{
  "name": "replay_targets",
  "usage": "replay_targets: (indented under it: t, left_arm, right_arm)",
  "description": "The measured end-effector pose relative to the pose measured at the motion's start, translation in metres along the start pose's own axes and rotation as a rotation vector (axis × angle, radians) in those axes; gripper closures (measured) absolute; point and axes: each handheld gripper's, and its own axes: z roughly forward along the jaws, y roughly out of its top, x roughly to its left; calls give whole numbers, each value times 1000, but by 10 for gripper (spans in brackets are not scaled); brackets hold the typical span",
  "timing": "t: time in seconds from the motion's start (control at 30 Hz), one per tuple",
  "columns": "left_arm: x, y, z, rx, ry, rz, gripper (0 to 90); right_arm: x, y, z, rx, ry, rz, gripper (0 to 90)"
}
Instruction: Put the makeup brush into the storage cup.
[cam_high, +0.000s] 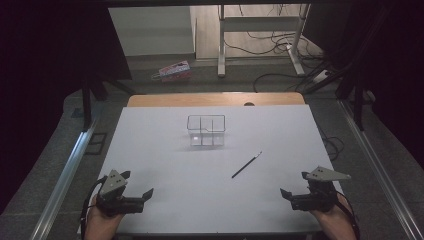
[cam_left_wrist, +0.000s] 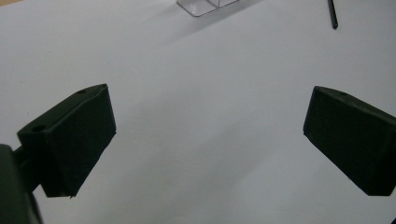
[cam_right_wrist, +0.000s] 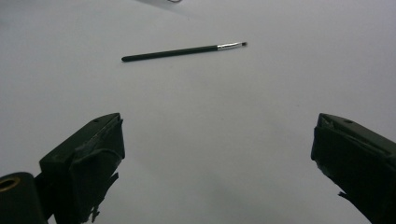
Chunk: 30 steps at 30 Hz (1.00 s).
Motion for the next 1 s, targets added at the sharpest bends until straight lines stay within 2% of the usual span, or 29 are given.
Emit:
replay_targets:
  t: [0.03,0.17,0.43,0.63,1.0]
  left_arm:
    - [-1,0,0,-1,2,0,26]
    - [-1,0,-1,-1,6,3,26]
    - [-1,0,-1,0,11,4,25]
    - [-2,0,0,4,13,8,25]
    - [-2,0,0,7,15,11,24]
  right_arm:
    - [0,3,1,2,19,10,26]
    - [0,7,5,4,18,5,19]
    - [-2,14,9,-1,35,34,19]
    - [-2,21,17,36,32,18,28]
    - [-2,33,33,81,17,36,29]
